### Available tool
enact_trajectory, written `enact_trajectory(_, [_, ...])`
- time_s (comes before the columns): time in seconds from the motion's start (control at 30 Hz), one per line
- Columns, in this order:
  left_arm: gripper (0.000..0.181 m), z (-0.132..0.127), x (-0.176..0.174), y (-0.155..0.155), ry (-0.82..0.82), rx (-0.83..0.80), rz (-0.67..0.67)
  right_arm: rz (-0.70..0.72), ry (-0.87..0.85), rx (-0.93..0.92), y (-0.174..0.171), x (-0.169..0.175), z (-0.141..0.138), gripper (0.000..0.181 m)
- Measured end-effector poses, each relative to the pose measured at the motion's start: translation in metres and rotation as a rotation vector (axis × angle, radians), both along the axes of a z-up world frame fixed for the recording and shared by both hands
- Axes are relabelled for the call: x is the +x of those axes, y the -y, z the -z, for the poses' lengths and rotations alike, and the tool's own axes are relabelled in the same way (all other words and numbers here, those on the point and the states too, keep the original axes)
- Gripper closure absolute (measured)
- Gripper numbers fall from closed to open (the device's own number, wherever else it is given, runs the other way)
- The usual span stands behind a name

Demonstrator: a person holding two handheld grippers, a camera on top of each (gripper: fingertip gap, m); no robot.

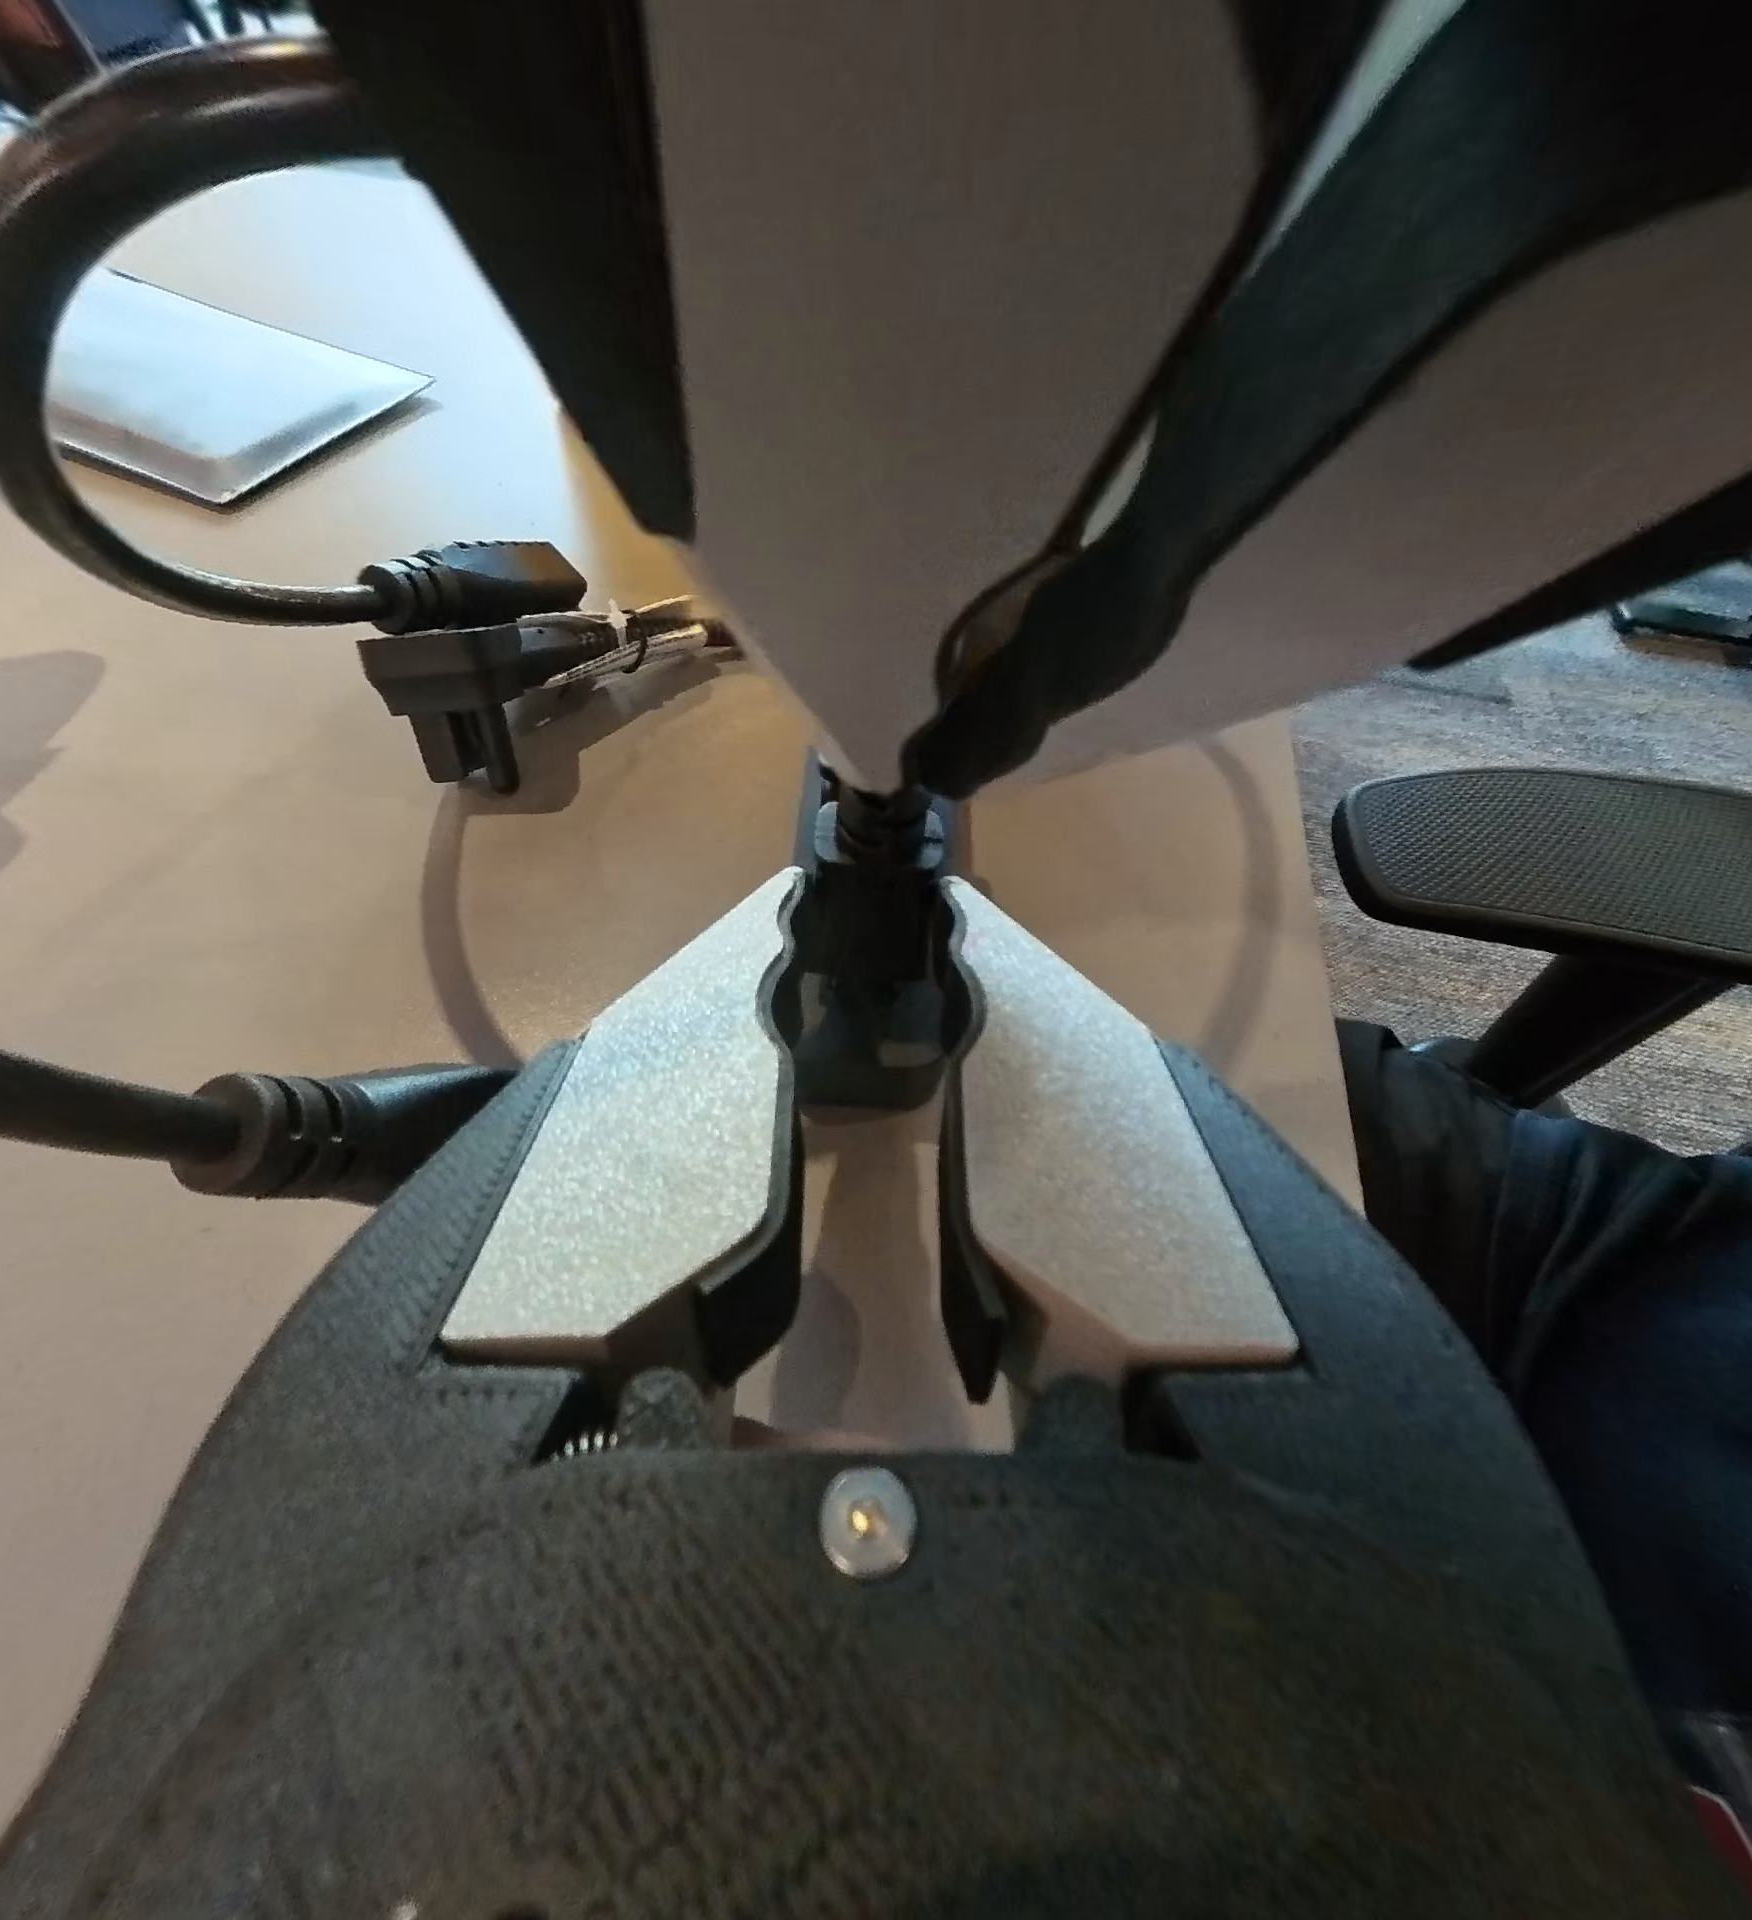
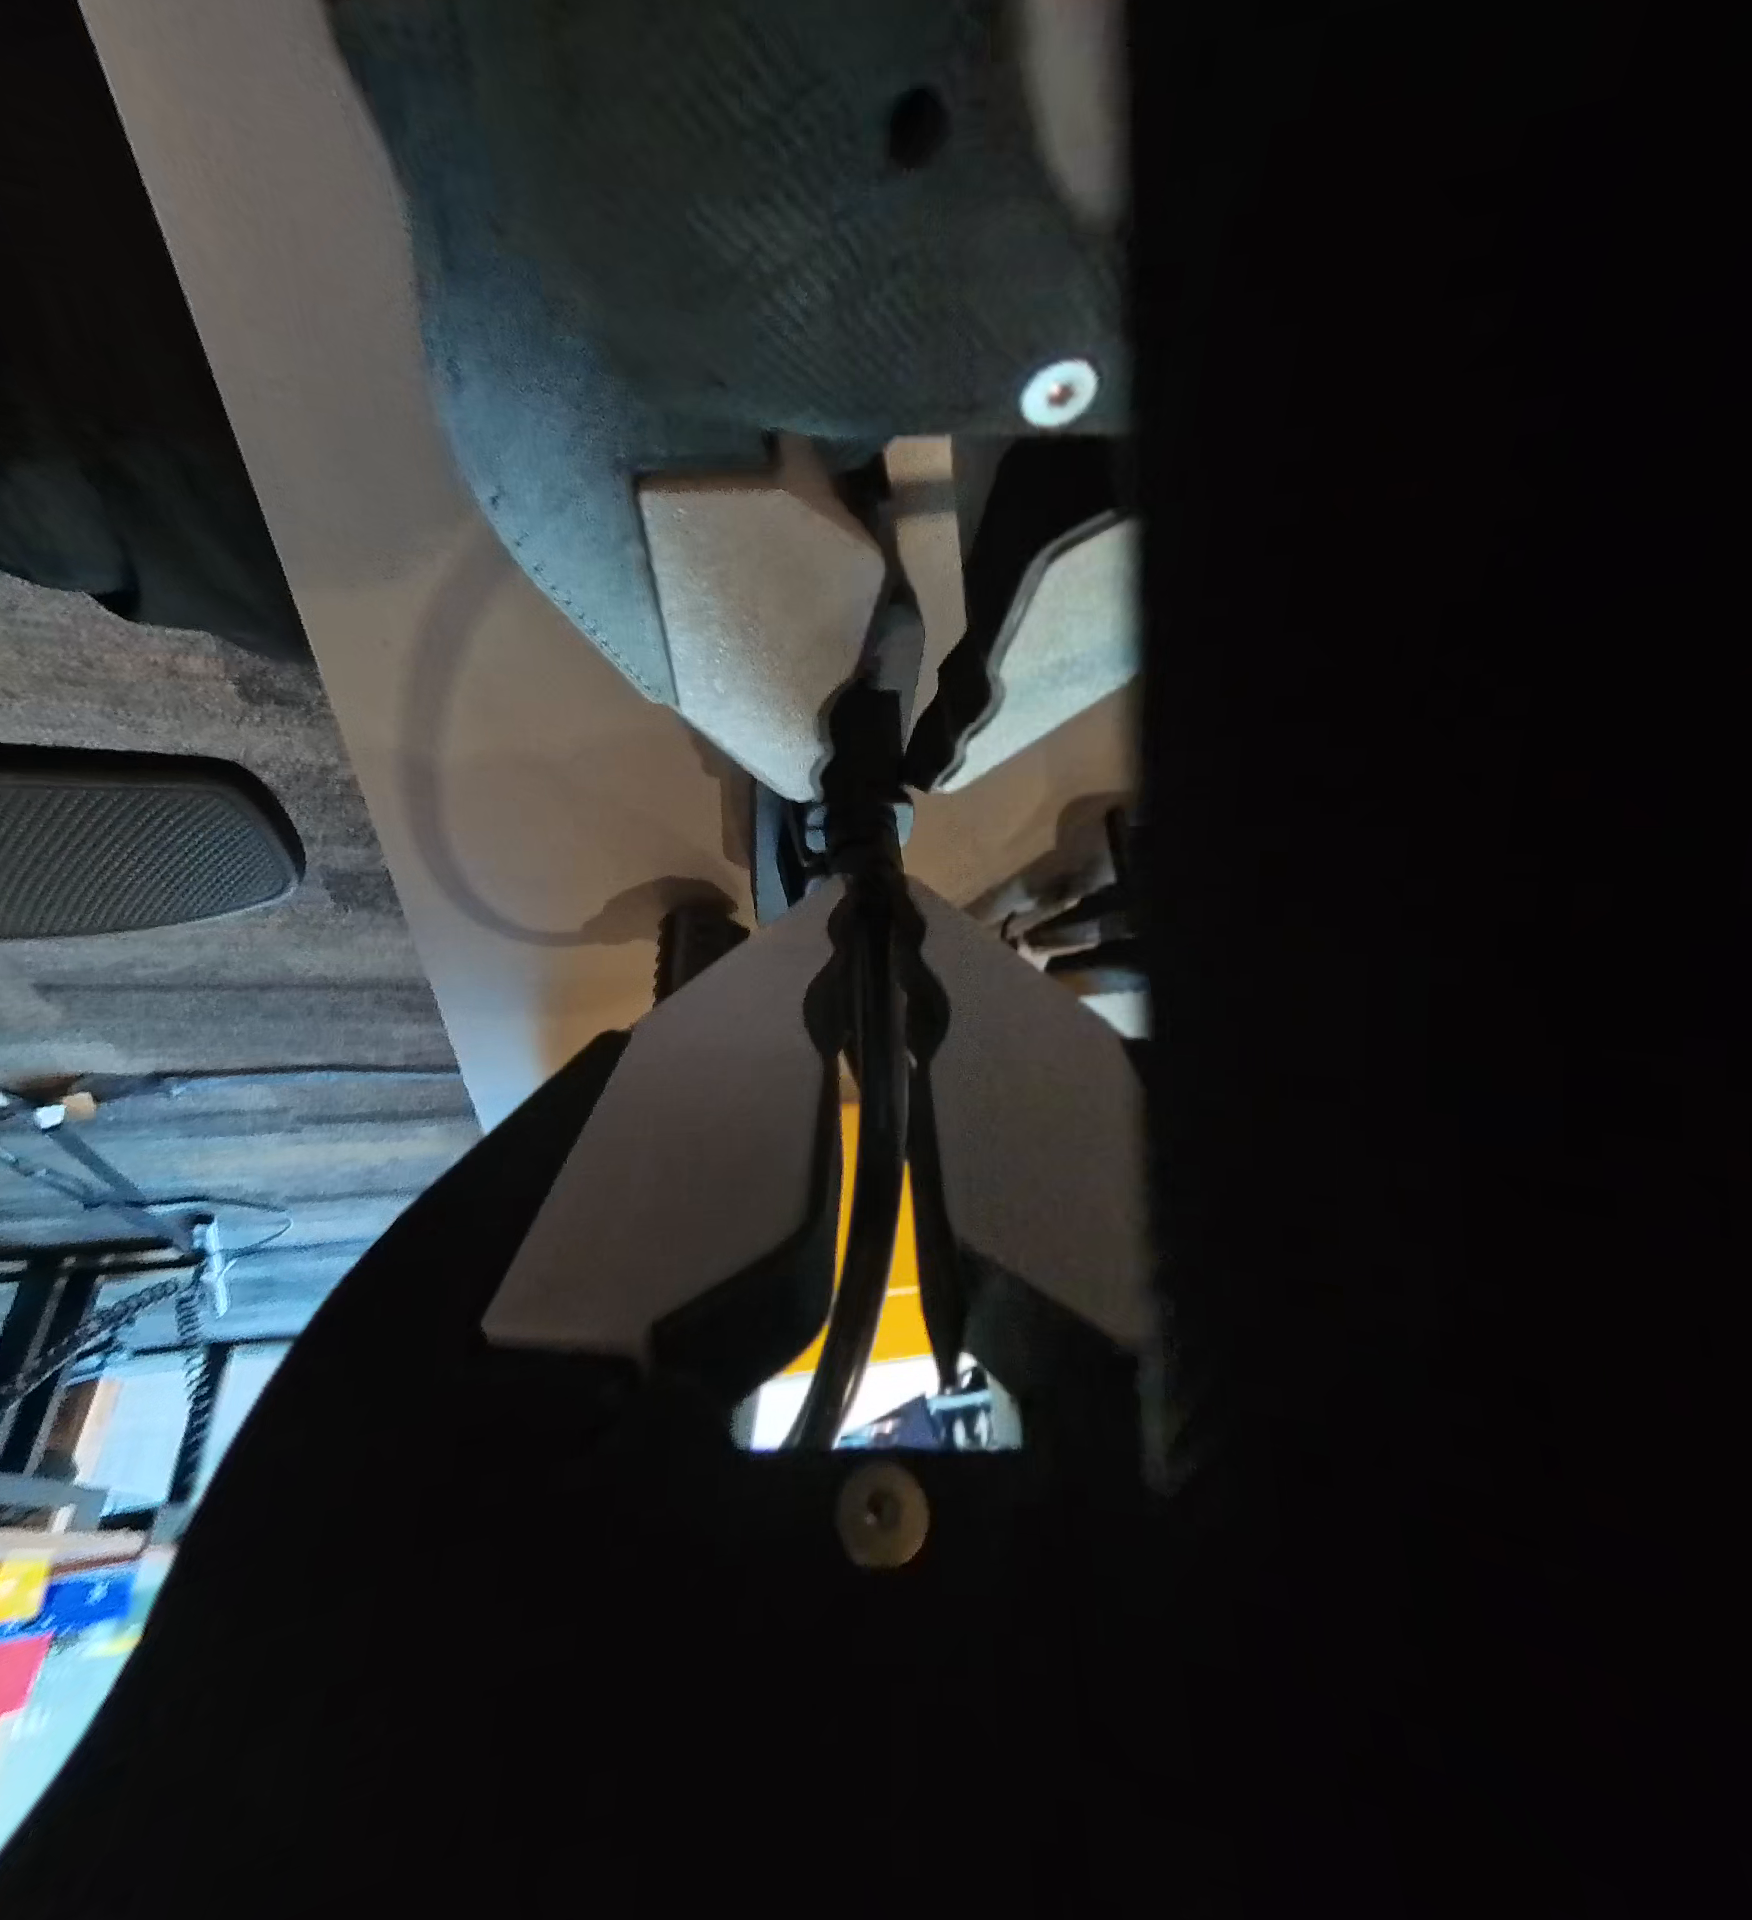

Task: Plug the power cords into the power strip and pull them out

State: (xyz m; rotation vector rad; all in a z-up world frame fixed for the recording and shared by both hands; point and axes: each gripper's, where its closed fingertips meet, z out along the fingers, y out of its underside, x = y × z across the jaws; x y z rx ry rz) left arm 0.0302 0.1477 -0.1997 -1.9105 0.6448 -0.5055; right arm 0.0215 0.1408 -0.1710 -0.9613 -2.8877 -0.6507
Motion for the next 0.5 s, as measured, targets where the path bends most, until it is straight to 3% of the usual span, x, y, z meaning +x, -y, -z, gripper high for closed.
enact_trajectory(0.5, [0.16, 0.0002, 0.0001, 0.0, 0.006, -0.006, 0.005, -0.067, 0.089, 0.103, -0.0065, 0.0063, -0.0019, 0.175])
